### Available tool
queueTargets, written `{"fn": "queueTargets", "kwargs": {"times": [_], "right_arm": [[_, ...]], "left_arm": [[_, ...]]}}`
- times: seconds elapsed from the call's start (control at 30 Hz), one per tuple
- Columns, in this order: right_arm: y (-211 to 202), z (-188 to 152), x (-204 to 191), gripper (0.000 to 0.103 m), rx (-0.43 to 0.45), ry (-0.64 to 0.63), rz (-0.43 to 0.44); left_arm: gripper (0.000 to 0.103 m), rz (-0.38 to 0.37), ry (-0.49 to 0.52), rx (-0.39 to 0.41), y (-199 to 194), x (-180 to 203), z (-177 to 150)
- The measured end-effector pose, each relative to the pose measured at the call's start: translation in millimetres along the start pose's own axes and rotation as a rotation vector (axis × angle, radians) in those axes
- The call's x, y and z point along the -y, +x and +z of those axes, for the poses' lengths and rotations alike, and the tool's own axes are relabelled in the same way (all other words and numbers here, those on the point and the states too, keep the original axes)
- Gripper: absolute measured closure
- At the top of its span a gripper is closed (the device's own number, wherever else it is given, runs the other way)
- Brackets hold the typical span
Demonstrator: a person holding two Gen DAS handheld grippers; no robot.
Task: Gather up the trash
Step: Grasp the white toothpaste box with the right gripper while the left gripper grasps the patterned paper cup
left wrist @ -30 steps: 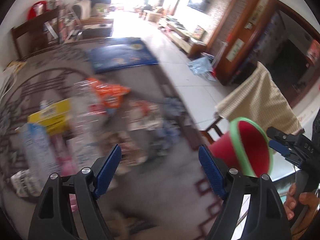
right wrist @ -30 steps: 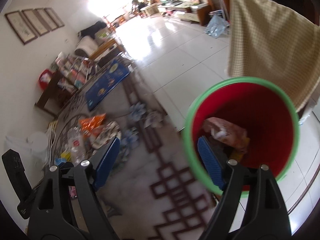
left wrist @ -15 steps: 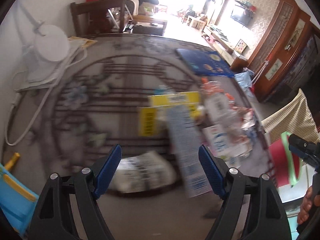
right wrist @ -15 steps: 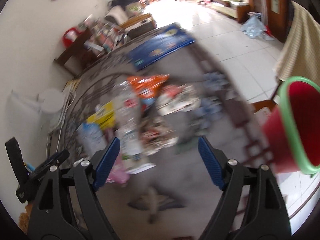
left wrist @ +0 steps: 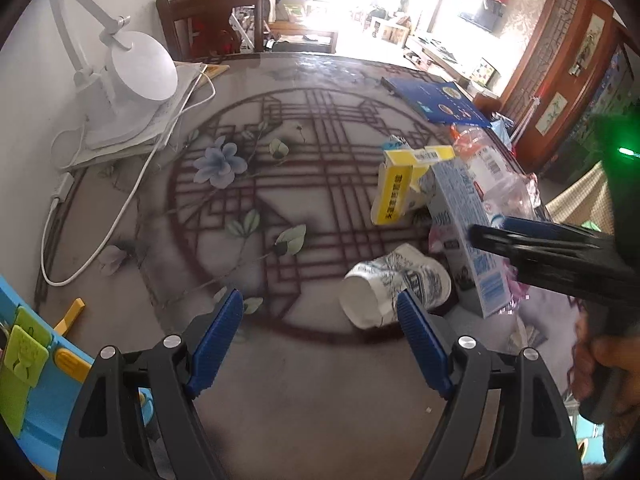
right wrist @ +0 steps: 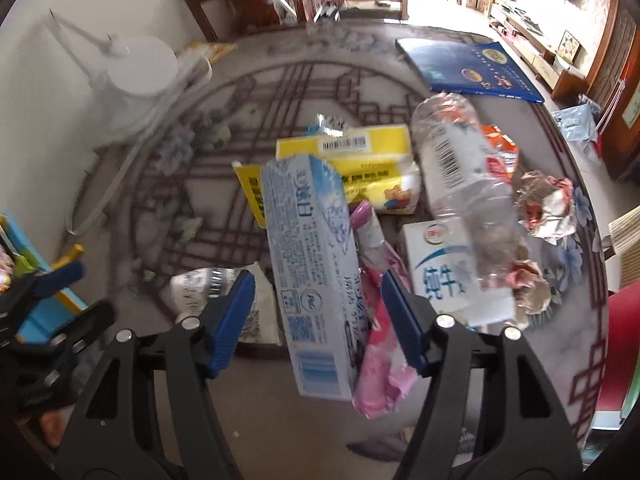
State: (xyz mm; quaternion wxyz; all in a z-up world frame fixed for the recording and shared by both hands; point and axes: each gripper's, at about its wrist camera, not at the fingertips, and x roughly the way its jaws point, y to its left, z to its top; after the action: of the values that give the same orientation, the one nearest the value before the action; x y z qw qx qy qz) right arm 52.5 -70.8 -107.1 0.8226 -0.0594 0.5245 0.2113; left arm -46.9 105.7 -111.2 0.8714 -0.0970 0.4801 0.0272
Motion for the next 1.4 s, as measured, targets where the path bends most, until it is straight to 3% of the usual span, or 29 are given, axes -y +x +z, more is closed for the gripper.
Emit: {"fn": "queueTargets", "kwargs": {"times": [0.07, 0.1, 0.13, 0.3, 0.53, 0.7, 0.87, 0.97, 1.07, 1.23, 1.33, 1.4], "right_arm": [[14, -1, -6, 0.044, -0.030, -0.020, -0.033], [20, -3, -7, 0.059, -0.052, -0.031, -0.041], [21, -5, -8, 0.062, -0.053, -0.034, -0.045], [-10, -5, 8, 0.063, 0.002, 0.038, 0.044], [-72, -13, 50, 0.063, 0.093, 0.165, 0.105], [-89, -27, 67, 0.063, 0.110, 0.239, 0.124], [-94, -35, 75, 0.063, 0.116, 0.276, 0.117], [-97, -37, 76, 0.063, 0.124, 0.283, 0.123], [-98, -36, 75, 0.062, 0.129, 0.277, 0.134], [-96, -33, 70, 0.062, 0.124, 0.260, 0.154], [-95, -34, 68, 0.062, 0.123, 0.254, 0.160], [-95, -34, 68, 0.062, 0.122, 0.256, 0.162]], "left_arm": [[0.027, -0.016, 0.020, -0.003, 0, 1, -2], [0.027, -0.022, 0.030, -0.005, 0, 1, -3], [0.027, -0.031, 0.046, -0.008, 0, 3, -3], [0.027, -0.079, 0.139, -0.026, 4, 15, 0], [0.024, -0.143, 0.389, -0.076, 29, 56, 6], [0.023, -0.094, 0.536, -0.154, 60, 76, 7], [0.028, -0.069, 0.533, -0.183, 78, 76, 13], [0.034, -0.093, 0.500, -0.192, 80, 72, 15], [0.033, -0.091, 0.498, -0.190, 80, 73, 13], [0.028, -0.070, 0.575, -0.214, 85, 82, 2], [0.039, -0.069, 0.558, -0.227, 89, 81, 0], [0.039, -0.080, 0.522, -0.221, 87, 78, 2]]}}
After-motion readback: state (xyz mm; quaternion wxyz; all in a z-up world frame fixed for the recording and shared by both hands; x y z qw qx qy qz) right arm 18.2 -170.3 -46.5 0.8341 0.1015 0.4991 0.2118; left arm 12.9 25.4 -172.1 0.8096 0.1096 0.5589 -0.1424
